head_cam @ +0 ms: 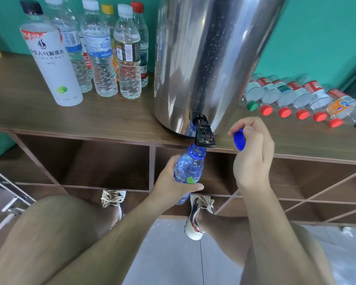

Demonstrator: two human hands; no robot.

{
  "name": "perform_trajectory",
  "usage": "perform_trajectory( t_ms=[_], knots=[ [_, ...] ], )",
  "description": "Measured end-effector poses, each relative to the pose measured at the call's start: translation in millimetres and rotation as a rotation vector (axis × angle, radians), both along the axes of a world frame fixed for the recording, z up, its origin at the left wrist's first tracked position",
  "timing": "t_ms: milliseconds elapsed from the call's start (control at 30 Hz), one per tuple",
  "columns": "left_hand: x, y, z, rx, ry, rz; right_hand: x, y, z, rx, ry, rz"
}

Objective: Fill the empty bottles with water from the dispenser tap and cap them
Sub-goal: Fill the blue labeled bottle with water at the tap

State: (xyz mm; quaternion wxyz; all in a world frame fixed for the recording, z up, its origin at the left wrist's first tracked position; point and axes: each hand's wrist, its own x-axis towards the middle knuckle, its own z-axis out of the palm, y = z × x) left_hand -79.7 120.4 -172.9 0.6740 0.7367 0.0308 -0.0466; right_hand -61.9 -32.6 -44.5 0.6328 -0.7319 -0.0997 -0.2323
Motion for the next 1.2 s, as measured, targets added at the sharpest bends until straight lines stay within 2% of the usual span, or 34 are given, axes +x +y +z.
perform_trajectory(
  t_ms=[133, 300, 433, 667, 867, 1067, 1133, 1200],
  knots=[
    [-2.3, -1.8, 2.2, 0.013, 0.004, 0.011, 2.3, -1.2, -14.5, 0.04, 0.098, 0.077],
    [-1.7, -2.9, 5.8, 0.024, -0.001, 0.029, 7.2, -6.5, -22.1, 0.084, 0.102, 0.162],
    [-2.0, -2.3, 6.9, 0.036, 0.007, 0.03, 14.7, -20.9, -25.2, 0.087, 0.113, 0.14],
    [-1.7, -5.2, 10.8, 0.072, 0.025, 0.023, 31.5, -54.3, -39.3, -0.092, 0.273, -0.03],
    [-2.5, -5.7, 10.5, 0.078, 0.028, 0.031, 42.2, -56.4, -43.4, -0.344, 0.276, -0.204],
    [-2.3, -5.4, 11.1, 0.081, 0.028, 0.03, 48.1, -59.7, -49.5, -0.393, 0.39, -0.208],
    [-2.6, -5.2, 11.1, 0.079, 0.024, 0.026, 48.6, -58.7, -51.3, -0.439, 0.376, -0.209],
    [-2.7, -4.8, 10.7, 0.075, 0.021, 0.028, 44.9, -53.0, -44.1, -0.469, 0.27, -0.237]
  ],
)
